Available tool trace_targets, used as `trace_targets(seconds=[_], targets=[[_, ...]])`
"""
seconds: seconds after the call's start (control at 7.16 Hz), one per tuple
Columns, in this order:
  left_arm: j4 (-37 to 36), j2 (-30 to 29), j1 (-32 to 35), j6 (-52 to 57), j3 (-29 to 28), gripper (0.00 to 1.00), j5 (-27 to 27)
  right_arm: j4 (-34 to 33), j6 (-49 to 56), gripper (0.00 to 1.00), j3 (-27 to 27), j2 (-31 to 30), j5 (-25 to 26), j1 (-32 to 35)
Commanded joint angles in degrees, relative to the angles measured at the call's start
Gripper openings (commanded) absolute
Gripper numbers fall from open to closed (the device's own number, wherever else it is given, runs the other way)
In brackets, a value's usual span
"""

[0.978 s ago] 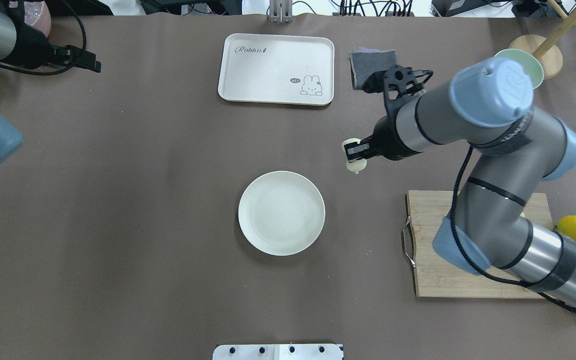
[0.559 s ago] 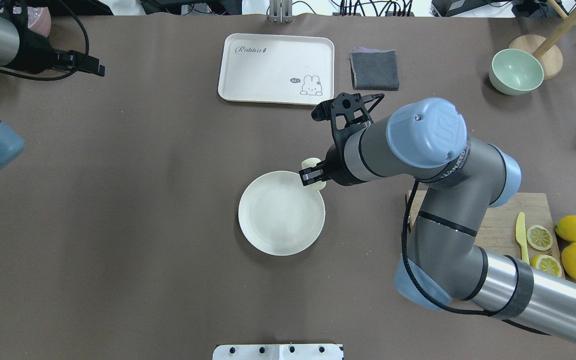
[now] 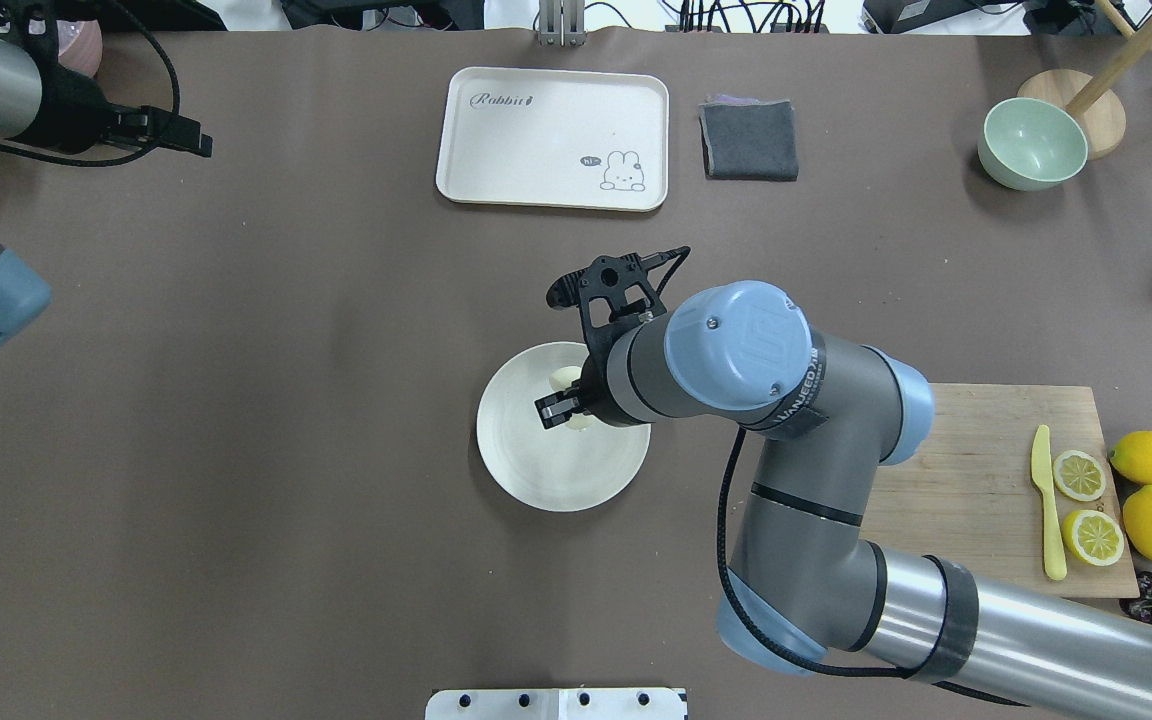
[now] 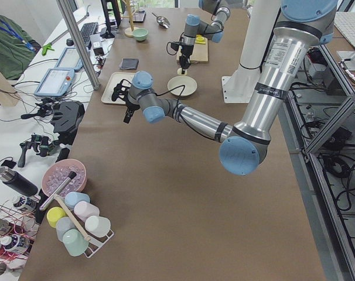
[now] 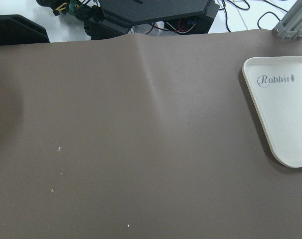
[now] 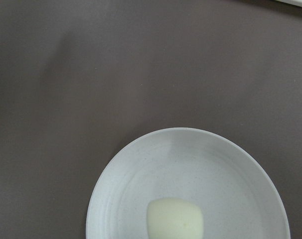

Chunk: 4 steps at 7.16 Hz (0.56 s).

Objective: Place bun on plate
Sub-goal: 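Lower the bun onto the white plate and open the right gripper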

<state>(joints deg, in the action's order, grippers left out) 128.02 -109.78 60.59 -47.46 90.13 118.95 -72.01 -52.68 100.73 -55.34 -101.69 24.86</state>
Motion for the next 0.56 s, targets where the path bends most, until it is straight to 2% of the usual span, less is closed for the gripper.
trace_targets(seconds=[0.0,0.14,0.42], targets=[[0.0,0.2,0.1,-0.5,-0.2,0.97,0.0,0.3,0.2,0.74,-3.0,1.2,0.1,-0.7],[0.0,0.2,0.1,-0.4,-0.3,0.97,-0.3,0.3,0.2,1.00,-3.1,0.9,0.1,-1.0],[2.0,1.9,0.1,-0.3,-0.4,0.97,-0.3,0.2,0.2,1.00,-3.2,0.8,0.1,-1.1]])
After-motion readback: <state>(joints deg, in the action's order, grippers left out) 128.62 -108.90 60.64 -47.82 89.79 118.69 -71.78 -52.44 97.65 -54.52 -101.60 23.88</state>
